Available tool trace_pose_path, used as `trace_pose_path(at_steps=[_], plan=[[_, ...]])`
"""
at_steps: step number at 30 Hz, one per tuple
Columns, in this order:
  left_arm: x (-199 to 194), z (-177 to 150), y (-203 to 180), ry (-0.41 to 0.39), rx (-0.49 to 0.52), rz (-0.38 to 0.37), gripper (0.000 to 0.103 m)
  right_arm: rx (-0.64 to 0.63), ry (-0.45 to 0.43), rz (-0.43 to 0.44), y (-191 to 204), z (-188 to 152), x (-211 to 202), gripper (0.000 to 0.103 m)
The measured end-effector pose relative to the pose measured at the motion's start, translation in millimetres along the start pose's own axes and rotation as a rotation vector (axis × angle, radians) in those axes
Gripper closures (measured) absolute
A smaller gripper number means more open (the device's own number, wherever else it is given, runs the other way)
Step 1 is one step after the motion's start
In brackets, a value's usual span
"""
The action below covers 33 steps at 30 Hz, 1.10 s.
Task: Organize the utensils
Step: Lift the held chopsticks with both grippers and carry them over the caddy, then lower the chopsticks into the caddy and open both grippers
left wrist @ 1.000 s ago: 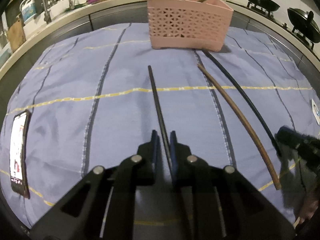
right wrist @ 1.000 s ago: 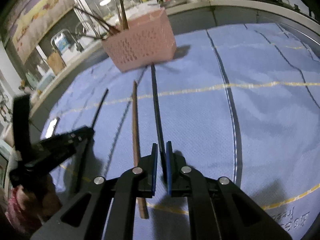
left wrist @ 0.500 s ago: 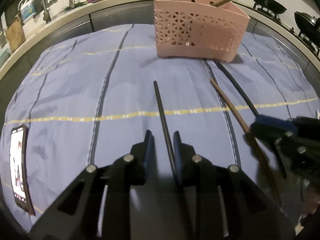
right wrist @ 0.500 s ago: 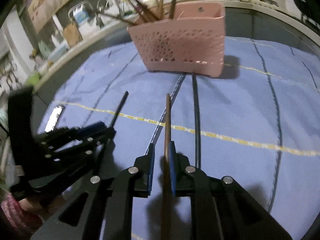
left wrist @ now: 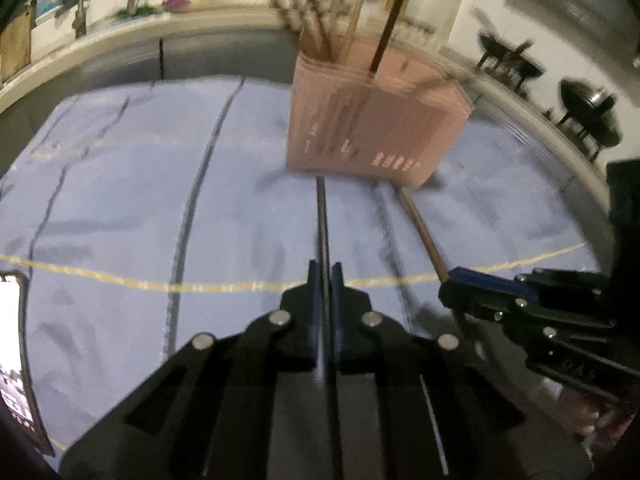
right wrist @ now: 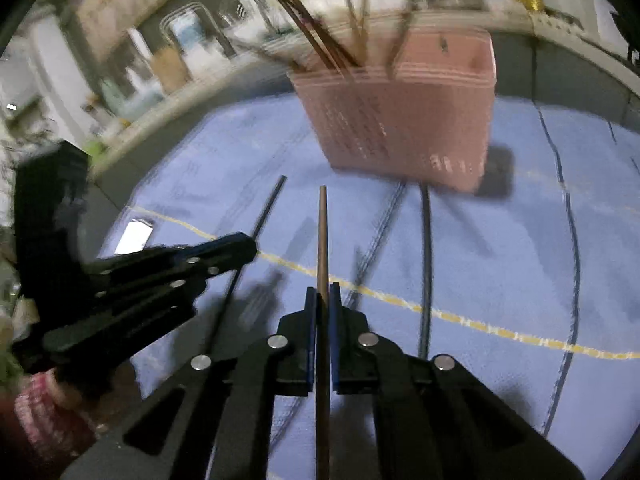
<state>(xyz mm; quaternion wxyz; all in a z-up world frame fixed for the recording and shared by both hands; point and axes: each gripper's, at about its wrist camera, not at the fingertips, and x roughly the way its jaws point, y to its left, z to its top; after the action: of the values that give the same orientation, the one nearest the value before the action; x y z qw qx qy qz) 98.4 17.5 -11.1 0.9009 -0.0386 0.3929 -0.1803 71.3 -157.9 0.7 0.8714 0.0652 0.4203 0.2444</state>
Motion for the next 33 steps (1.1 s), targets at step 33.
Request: trace_pose_path(at_steps=[33], plan=[[-38.5, 187.2, 10.8, -0.496, 0.02, 0.038, 0.099, 0.121, -0.9, -0.355, -16.7, 160.1, -35.2, 0.097]])
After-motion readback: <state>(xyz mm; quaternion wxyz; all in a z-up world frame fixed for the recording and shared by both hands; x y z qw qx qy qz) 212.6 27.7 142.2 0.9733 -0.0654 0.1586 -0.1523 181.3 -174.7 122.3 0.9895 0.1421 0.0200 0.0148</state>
